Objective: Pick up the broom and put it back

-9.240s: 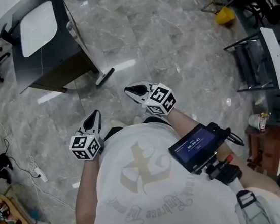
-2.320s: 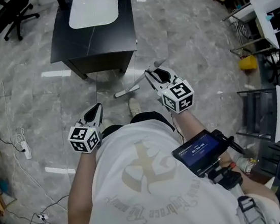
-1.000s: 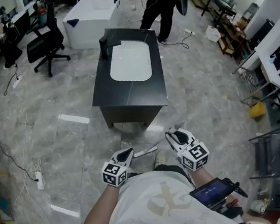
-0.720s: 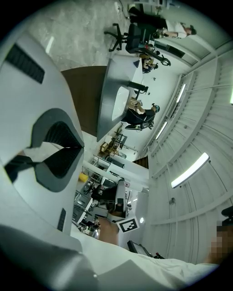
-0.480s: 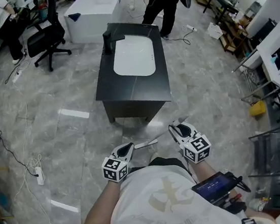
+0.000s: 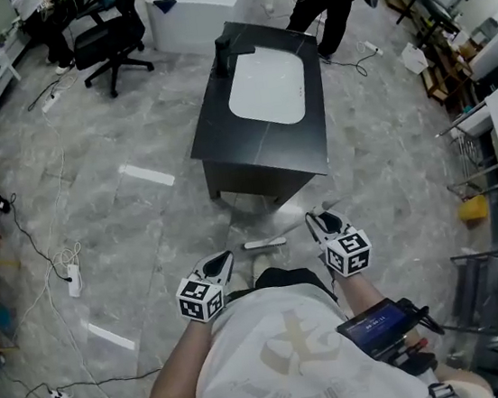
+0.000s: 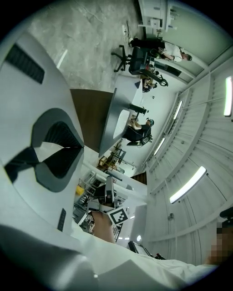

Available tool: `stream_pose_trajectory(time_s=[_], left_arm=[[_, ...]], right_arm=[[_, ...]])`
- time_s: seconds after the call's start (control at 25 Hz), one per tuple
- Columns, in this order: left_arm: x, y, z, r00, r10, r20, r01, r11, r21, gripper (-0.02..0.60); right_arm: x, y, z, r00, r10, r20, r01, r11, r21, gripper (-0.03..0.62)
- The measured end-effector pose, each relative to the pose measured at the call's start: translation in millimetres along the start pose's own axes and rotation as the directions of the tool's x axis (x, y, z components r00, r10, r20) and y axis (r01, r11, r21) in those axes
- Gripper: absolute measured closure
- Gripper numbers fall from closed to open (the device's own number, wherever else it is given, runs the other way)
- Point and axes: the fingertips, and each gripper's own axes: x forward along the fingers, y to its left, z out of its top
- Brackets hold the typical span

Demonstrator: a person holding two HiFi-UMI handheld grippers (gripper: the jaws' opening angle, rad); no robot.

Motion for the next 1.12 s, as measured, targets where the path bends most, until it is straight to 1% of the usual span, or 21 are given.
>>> stream_pose_trajectory(time_s=[0.12,0.28,0.6,1.12], left_arm=[[-5.7,10.8,-4.2,0.999,0.036,-0.005,-0.036,0.999,-0.019,0.569],[-4.4,19.1,1.7,0.998,0.066,-0.018,-0.066,0.998,-0.01,0.569],[10.6,29.5,21.3,0.996,0.083,-0.038,-0.082,0.997,0.013,0.569],[30.2,48.2,43.2,0.992,0.113,-0.049,-0.112,0.993,0.025,0.569]], right_arm=[[15.5,-0.9,-11.2,0.999,0.013,-0.033,-0.013,1.0,-0.004,0.485],[28.4,-3.5,-27.3,0.997,0.029,-0.067,-0.028,1.0,0.007,0.485],[51.5,-12.2,-43.2,0.993,0.041,-0.114,-0.037,0.999,0.033,0.484],[85.0,-33.6,-54.4,0.982,0.061,-0.177,-0.058,0.998,0.019,0.484]])
